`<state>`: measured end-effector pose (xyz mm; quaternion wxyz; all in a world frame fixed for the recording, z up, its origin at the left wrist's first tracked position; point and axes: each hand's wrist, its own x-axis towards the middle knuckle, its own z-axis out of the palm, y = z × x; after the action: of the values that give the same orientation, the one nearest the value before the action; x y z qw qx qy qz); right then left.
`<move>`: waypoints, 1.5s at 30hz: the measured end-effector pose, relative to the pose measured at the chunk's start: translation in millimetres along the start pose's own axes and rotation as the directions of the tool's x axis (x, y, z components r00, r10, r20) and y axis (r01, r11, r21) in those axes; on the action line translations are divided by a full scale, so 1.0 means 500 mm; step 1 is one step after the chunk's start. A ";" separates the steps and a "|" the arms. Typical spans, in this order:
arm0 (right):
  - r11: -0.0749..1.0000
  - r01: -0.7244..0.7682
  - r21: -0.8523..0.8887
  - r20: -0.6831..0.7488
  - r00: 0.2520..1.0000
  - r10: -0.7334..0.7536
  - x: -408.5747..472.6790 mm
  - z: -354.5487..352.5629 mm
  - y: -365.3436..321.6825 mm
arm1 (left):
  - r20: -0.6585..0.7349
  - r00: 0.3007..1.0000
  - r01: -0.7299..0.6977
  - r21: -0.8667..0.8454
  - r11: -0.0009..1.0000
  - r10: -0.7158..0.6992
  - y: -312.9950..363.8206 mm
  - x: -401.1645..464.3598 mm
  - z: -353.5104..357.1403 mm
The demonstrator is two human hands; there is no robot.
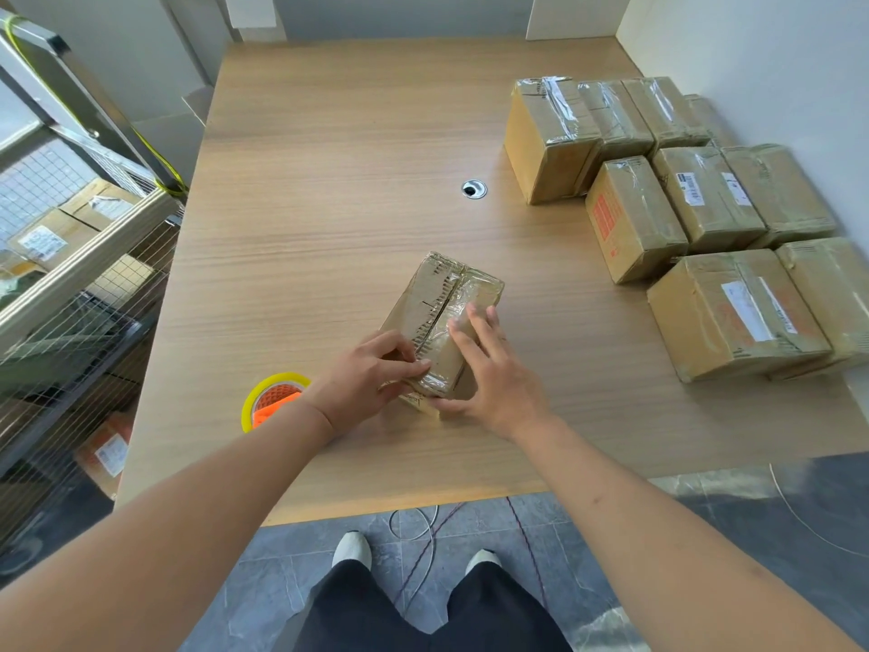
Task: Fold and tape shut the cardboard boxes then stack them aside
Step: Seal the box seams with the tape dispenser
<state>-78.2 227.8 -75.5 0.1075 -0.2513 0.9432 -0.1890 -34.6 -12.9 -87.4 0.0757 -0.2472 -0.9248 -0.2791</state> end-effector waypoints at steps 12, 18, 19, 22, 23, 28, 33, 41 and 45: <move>0.962 -0.111 0.251 -0.228 0.959 0.170 -0.005 -0.036 0.066 | 0.051 0.985 0.152 0.175 0.973 -0.163 0.003 0.026 -0.028; 0.921 -0.089 0.380 -0.262 0.944 0.200 0.015 -0.011 0.016 | 0.152 0.957 0.239 0.076 0.968 -0.248 0.001 0.018 -0.014; 0.902 -0.119 0.415 -0.268 0.932 0.246 0.020 -0.010 0.012 | 0.150 0.954 0.254 0.065 0.965 -0.261 0.001 0.019 -0.010; 0.862 -0.180 0.475 -0.240 0.915 0.323 0.031 -0.010 0.009 | 0.102 0.960 0.258 0.043 0.965 -0.261 0.001 0.017 0.003; 0.868 -0.189 0.458 -0.238 0.915 0.326 0.031 -0.007 0.011 | 0.091 0.963 0.250 0.043 0.967 -0.253 0.001 0.016 0.007; 0.895 -0.178 0.409 -0.170 0.949 0.266 0.022 -0.020 0.014 | 0.103 0.970 0.220 0.027 0.975 -0.222 -0.001 0.018 0.004; 0.991 -0.043 0.125 -0.054 0.997 0.050 0.005 -0.054 0.015 | 0.252 0.963 0.097 0.017 0.995 -0.098 0.004 0.034 -0.015; 0.999 0.039 0.020 -0.127 0.991 -0.036 -0.005 -0.027 0.011 | 0.297 0.954 0.035 0.031 0.999 -0.043 -0.012 0.032 -0.007; 0.999 0.019 0.048 -0.141 0.990 -0.012 -0.011 -0.024 0.003 | 0.356 0.933 0.052 0.027 0.998 -0.059 -0.016 0.038 -0.015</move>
<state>-77.9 235.2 -64.6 0.0453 -0.2419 0.9415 -0.2303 -55.0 -15.2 -79.8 -0.0990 -0.2667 -0.9322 -0.2237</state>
